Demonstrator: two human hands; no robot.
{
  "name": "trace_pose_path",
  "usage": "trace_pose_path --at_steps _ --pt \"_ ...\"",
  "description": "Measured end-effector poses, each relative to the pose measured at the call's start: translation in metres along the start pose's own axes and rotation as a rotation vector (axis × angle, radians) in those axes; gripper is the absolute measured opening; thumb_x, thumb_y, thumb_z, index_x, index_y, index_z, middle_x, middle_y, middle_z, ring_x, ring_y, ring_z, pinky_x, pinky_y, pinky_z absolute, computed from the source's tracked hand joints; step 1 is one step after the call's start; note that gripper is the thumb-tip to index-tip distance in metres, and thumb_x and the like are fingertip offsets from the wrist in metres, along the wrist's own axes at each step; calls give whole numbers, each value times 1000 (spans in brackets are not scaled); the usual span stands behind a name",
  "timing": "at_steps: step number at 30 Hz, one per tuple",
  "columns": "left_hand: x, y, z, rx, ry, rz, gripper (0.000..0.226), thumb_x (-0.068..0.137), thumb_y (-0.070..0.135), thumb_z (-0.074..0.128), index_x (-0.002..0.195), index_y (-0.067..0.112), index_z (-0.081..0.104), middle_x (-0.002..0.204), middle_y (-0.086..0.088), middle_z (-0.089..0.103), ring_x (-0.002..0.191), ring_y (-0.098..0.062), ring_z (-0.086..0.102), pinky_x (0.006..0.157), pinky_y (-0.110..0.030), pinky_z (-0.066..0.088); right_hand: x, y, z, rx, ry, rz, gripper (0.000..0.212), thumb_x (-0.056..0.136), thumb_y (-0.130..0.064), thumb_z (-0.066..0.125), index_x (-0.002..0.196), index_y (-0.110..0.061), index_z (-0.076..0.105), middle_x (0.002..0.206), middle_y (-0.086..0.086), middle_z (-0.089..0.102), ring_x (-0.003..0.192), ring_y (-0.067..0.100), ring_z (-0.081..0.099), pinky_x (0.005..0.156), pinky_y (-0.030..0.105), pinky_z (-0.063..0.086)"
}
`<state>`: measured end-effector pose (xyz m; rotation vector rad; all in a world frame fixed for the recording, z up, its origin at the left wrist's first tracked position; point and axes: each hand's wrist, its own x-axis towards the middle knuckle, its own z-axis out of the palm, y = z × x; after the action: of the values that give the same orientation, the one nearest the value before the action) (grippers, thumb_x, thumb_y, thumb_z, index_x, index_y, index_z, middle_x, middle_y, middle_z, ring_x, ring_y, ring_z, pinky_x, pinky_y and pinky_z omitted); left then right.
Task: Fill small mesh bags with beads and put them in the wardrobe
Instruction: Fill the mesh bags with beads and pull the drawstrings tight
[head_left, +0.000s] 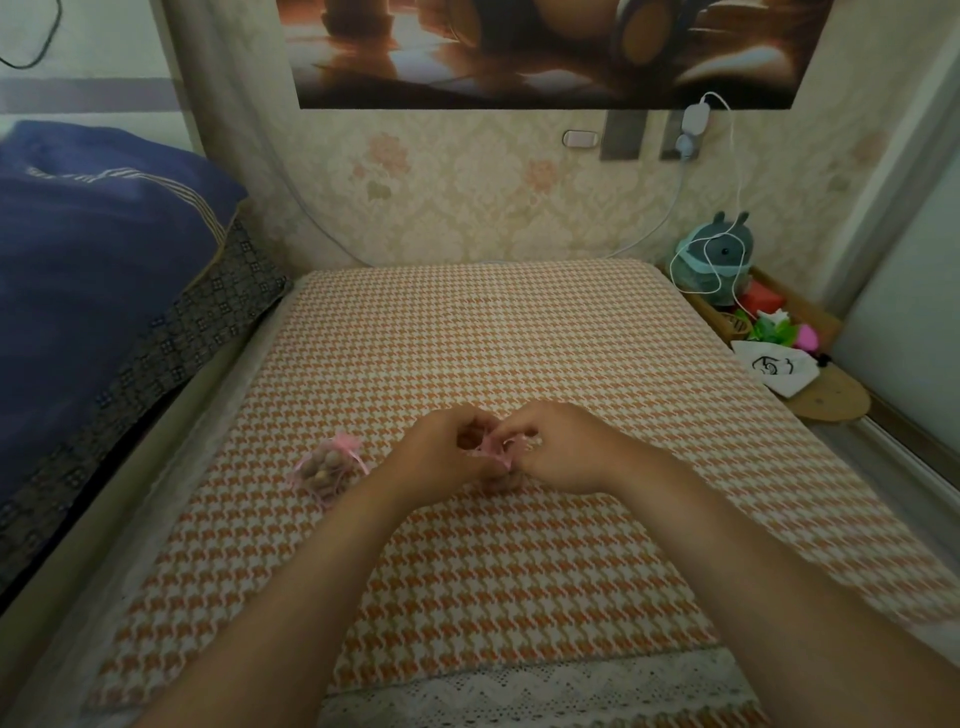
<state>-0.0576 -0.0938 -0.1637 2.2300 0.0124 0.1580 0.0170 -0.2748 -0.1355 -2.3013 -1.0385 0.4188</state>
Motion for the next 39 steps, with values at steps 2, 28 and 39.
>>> trace_pose_path --at_steps 2,28,39 --pt "-1 2 0 33 9 11 28 73 21 86 97 27 75 83 6 74 79 -13 69 78 -41 57 0 -2 1 -2 -52 -13 36 92 -18 54 93 -48 74 111 -17 70 105 8 63 94 38 54" --pt "-5 -11 -31 116 50 -161 20 94 26 68 76 23 78 72 14 75 60 -9 69 59 -24 56 1 28 -11 189 153 203 19 93 -31 72 77 -24 81 74 -7 77 54 13 65 51 27 52" --pt "-9 -5 -35 -171 81 -299 22 98 18 60 82 10 72 69 -1 74 54 -13 64 48 -17 48 -1 43 -12 700 129 450 14 95 -20 69 96 -9 78 86 6 79 55 13 66 51 26 51"
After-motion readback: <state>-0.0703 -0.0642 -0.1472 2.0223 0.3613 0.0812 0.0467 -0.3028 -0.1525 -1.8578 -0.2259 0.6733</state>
